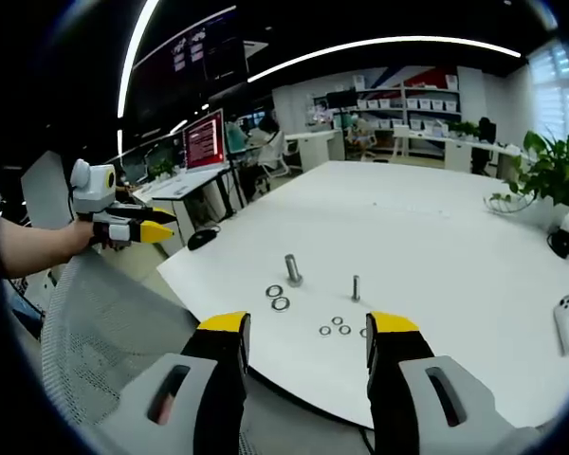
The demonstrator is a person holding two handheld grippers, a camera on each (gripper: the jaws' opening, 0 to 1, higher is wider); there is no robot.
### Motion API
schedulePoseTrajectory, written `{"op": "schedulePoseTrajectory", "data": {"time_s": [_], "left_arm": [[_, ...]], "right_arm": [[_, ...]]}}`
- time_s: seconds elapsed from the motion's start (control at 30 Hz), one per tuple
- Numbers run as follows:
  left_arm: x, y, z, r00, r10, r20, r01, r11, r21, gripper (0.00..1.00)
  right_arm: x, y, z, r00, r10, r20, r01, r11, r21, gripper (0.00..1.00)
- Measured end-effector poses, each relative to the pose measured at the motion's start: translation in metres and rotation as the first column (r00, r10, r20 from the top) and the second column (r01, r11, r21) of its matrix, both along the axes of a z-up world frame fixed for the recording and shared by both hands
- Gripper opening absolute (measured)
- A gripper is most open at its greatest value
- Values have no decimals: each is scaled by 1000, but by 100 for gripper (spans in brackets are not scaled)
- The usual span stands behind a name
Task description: Place the washer onto the threaded stud by aligning its center hole with the stud, sliding it down to the base, and recovering from edge contact or off-axis alignment until the washer reaches the visible bottom stop.
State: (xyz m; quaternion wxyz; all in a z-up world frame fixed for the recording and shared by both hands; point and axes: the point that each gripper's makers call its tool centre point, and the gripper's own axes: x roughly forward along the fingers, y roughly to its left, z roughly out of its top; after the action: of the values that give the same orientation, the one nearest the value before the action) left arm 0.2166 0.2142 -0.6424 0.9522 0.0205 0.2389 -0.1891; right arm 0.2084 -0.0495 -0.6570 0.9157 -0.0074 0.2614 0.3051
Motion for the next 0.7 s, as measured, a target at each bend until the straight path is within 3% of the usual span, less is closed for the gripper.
{"op": "schedulePoseTrajectory", "data": {"time_s": [0.7], "left_arm": [[-2, 1, -7, 999, 0, -37, 0, 1000, -1, 44]], "right_arm": [[-2, 1, -1, 1000, 6, -11, -6, 1000, 4, 49]]}}
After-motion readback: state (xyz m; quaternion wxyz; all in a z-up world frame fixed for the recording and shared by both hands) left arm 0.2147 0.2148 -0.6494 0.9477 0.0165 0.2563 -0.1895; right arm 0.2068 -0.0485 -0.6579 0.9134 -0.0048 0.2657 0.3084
